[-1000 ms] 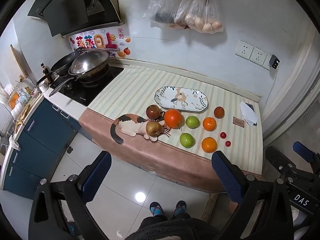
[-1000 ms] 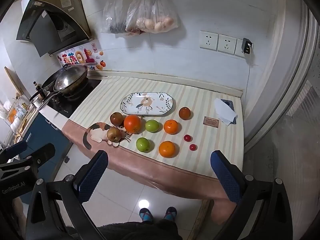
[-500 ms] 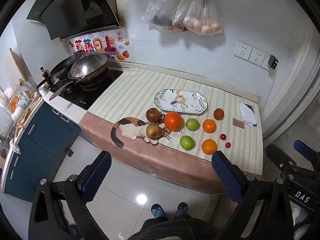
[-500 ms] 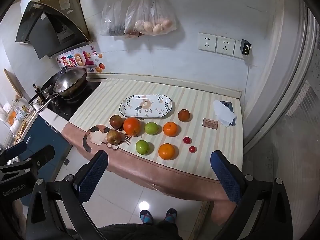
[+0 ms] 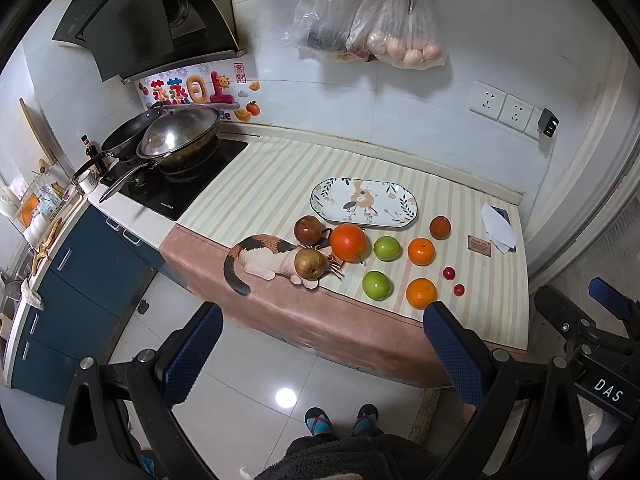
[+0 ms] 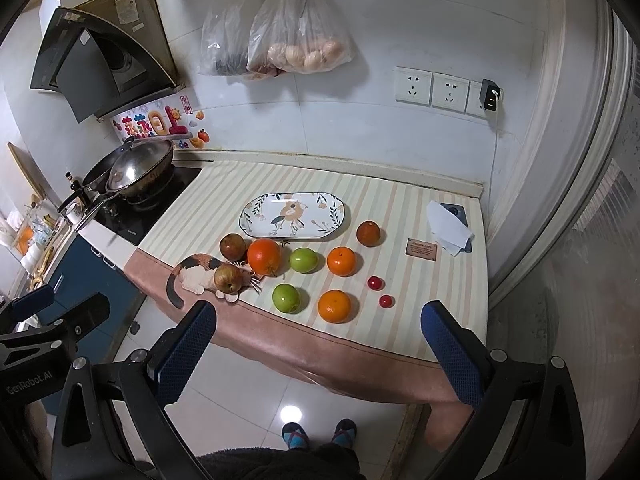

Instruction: Organize fruits

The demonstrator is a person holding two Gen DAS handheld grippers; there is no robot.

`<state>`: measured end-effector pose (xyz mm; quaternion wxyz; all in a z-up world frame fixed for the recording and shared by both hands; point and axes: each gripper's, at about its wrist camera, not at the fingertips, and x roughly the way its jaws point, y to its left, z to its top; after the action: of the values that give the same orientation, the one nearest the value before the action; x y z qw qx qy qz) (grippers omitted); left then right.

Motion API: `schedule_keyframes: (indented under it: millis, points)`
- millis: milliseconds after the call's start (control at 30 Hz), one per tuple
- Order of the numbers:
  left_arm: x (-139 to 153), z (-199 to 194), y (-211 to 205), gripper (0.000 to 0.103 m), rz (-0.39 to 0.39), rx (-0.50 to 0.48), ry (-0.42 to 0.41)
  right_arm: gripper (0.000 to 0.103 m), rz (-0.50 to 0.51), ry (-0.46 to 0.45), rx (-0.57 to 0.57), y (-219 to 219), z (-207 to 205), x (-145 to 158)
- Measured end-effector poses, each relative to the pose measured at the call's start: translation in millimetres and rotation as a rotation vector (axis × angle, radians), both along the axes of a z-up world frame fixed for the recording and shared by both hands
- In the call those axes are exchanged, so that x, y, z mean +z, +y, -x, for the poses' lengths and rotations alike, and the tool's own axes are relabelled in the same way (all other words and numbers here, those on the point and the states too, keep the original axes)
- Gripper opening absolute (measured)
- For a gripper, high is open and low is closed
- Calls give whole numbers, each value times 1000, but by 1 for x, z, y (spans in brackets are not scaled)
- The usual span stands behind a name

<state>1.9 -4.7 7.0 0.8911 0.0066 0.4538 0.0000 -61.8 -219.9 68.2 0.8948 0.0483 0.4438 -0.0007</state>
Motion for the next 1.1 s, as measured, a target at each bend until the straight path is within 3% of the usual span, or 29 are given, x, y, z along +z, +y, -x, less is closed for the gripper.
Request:
schedule_keyframes:
  millis: [1100]
  points:
    - [2, 0, 3, 103, -3, 0, -2, 103, -11, -7, 5, 9, -10, -6]
